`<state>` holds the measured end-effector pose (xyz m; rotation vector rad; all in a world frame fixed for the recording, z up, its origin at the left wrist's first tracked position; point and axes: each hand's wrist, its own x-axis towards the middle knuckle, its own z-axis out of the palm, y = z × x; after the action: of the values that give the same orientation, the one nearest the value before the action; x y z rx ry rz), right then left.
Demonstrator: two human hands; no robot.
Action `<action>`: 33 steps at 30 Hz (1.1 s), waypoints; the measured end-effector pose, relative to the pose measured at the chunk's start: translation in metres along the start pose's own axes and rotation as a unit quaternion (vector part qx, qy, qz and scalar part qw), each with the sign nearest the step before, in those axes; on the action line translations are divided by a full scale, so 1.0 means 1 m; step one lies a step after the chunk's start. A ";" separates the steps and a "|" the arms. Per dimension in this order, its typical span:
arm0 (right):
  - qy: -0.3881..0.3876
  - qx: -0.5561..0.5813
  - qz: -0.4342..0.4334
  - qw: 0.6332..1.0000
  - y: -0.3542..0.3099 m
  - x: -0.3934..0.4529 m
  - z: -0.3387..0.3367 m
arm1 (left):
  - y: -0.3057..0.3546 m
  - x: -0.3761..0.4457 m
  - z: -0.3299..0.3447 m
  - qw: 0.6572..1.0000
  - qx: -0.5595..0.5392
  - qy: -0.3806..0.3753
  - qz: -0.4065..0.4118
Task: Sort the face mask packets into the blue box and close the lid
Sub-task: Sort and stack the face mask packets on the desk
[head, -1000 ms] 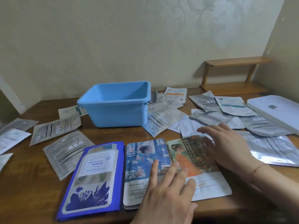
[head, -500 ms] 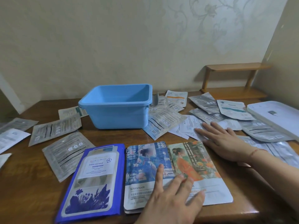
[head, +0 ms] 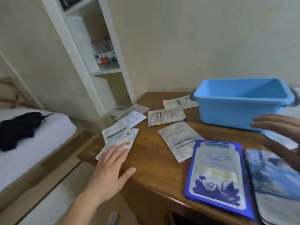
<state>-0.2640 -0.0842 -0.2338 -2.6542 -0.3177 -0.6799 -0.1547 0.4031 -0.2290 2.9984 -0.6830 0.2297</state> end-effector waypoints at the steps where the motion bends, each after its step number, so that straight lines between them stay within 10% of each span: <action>1: 0.012 0.012 -0.015 1.000 -0.057 0.024 -0.010 | -0.023 -0.008 0.008 1.000 0.007 -0.024 -0.018; 14: -0.389 -0.077 -0.120 0.910 -0.277 0.177 0.174 | -0.045 -0.051 0.055 0.990 -0.017 0.140 0.028; 28: -0.364 -0.058 -0.042 0.929 -0.226 0.211 0.193 | -0.058 -0.069 0.054 0.900 -0.110 0.416 0.071; 31: -0.294 0.159 -0.052 0.941 -0.227 0.204 0.178 | -0.057 -0.087 0.040 0.860 -0.255 0.437 -0.064; 33: -0.293 0.381 -0.041 0.876 -0.238 0.196 0.162 | -0.054 -0.089 0.022 0.803 -0.353 0.448 -0.170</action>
<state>-0.1015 0.2213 -0.1938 -1.9990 -0.6966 0.2450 -0.2080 0.4874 -0.2660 1.8917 -0.0645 1.0075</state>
